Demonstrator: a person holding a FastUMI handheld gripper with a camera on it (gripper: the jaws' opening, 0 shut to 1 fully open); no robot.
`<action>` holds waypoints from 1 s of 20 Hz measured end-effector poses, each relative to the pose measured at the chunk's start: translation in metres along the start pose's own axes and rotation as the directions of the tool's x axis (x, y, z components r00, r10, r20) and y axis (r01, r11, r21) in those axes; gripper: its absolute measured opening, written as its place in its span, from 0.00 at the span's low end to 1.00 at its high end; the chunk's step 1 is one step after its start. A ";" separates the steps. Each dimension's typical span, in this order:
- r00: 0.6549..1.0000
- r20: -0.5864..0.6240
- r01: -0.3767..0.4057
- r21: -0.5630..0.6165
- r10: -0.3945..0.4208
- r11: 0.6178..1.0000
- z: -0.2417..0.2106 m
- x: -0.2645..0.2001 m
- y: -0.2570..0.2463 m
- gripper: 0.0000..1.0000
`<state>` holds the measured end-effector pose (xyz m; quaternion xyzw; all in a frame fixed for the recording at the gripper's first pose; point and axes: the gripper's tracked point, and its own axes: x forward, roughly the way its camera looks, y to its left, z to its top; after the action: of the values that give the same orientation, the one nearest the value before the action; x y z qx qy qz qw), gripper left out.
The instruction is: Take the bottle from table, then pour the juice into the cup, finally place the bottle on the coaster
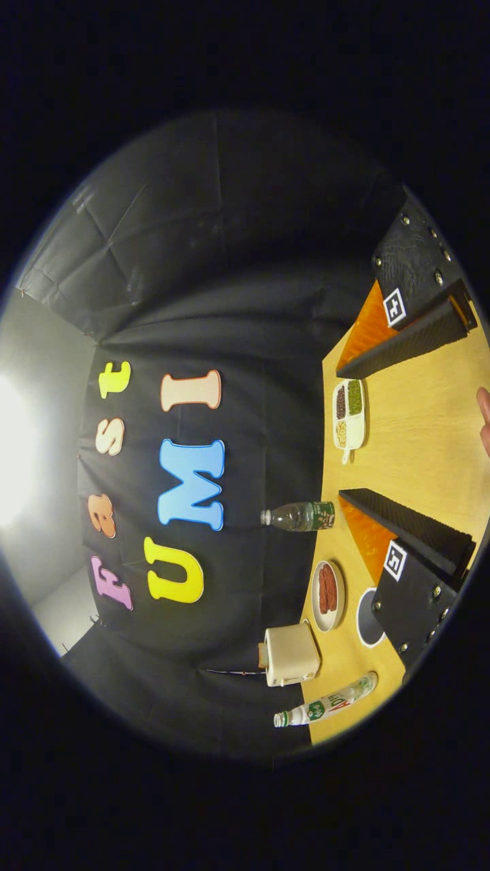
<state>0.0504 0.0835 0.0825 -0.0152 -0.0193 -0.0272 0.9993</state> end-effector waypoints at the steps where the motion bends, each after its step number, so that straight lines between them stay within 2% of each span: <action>1: 1.000 0.004 0.004 0.003 -0.004 1.000 0.006 -0.006 0.016 0.98; 7: 0.998 0.061 -0.001 0.049 -0.002 0.999 0.031 -0.049 0.106 0.98; 11: 0.994 0.090 -0.064 0.037 0.061 0.997 0.037 -0.072 0.183 0.98; 16: 0.986 0.087 -0.143 0.025 0.140 0.989 0.021 -0.092 0.265 0.98; 20: 0.976 0.072 -0.206 0.020 0.204 0.978 -0.006 -0.087 0.318 0.98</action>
<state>-0.0185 0.4053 0.0639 -0.0044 -0.0527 0.0766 0.9957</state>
